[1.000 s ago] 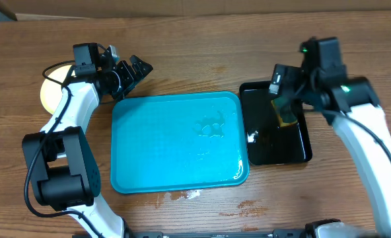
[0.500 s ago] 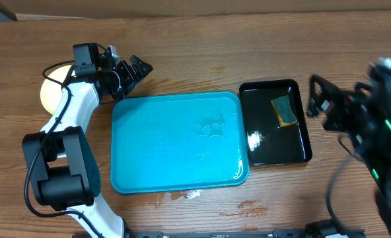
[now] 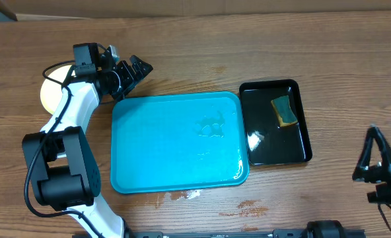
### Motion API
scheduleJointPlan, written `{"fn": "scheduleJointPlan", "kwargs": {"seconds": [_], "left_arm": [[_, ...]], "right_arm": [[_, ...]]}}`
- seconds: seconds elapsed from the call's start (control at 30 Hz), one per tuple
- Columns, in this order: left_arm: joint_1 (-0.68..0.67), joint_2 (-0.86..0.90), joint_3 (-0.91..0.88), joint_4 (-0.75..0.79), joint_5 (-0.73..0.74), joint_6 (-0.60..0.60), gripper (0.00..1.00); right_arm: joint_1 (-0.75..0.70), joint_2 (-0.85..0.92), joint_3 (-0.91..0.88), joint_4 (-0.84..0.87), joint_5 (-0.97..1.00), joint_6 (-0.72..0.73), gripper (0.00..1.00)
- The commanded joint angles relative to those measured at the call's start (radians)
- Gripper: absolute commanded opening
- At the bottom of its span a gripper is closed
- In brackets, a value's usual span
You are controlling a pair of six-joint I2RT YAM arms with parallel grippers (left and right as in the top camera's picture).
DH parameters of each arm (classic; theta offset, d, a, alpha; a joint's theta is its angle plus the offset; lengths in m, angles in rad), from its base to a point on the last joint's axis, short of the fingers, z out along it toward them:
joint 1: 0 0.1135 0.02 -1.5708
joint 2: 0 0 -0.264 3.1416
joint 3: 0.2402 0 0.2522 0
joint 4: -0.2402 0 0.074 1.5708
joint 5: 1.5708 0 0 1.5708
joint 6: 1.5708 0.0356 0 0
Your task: Clean dirty plates on tray and stack at the side
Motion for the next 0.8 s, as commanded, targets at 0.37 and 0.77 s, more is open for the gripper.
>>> {"fn": "scheduleJointPlan", "kwargs": {"seconds": [0.37,0.77], "left_arm": [[-0.003,-0.005,0.017,0.003,-0.006,-0.002,1.00],[-0.003,-0.005,0.017,0.003,-0.006,-0.002,1.00]], "right_arm": [[-0.079,-0.398,-0.730,0.801,-0.084,0.000,1.00],[-0.079,-0.491,-1.158,1.231,-0.128,0.000,1.00]]}}
